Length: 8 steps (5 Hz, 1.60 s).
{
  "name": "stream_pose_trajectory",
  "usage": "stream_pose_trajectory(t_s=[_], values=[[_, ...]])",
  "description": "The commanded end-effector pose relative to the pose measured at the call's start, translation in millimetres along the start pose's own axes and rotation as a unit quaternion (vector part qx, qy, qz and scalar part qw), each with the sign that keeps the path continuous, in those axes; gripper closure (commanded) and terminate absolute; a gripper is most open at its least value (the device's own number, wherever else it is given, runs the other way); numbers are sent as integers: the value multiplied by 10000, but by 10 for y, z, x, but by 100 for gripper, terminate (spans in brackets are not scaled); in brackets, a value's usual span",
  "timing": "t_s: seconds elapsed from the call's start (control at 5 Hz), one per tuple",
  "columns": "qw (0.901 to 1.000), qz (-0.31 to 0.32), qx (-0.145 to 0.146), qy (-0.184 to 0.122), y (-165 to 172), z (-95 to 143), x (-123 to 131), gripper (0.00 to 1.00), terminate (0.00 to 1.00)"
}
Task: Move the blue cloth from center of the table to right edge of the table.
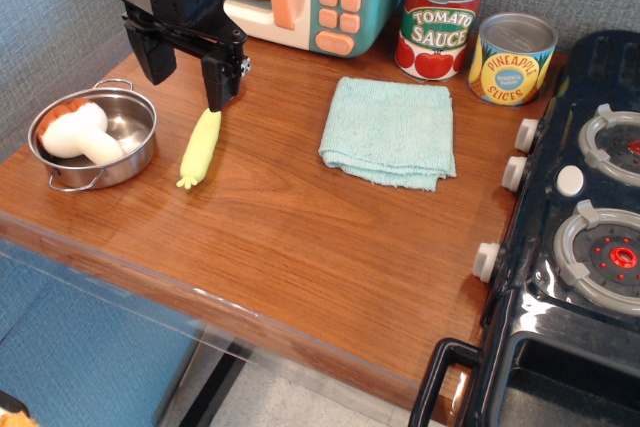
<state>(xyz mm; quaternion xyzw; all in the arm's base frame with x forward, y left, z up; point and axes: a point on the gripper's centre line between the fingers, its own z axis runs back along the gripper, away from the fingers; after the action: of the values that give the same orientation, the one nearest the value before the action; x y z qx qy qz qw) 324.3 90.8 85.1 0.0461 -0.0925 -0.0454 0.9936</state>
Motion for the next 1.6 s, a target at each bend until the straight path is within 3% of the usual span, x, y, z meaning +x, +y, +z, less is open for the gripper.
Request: stream_pose_trajectory(t_s=[0.0, 0.4, 0.6, 0.8, 1.2, 1.4], values=[[10000, 0, 0, 0, 0, 0, 0, 0, 0], [9998, -32, -144, -146, -205, -71, 215, 0, 0], [9996, -210, -88, -181, -447, -71, 410, 0, 0], [9981, -470, 396, -22, -810, -152, 816, 0, 0], [9976, -438, 434, -325, -1099, -128, 1328, 0, 0], [9984, -207, 377, -376, -1095, -138, 1343, 0, 0]])
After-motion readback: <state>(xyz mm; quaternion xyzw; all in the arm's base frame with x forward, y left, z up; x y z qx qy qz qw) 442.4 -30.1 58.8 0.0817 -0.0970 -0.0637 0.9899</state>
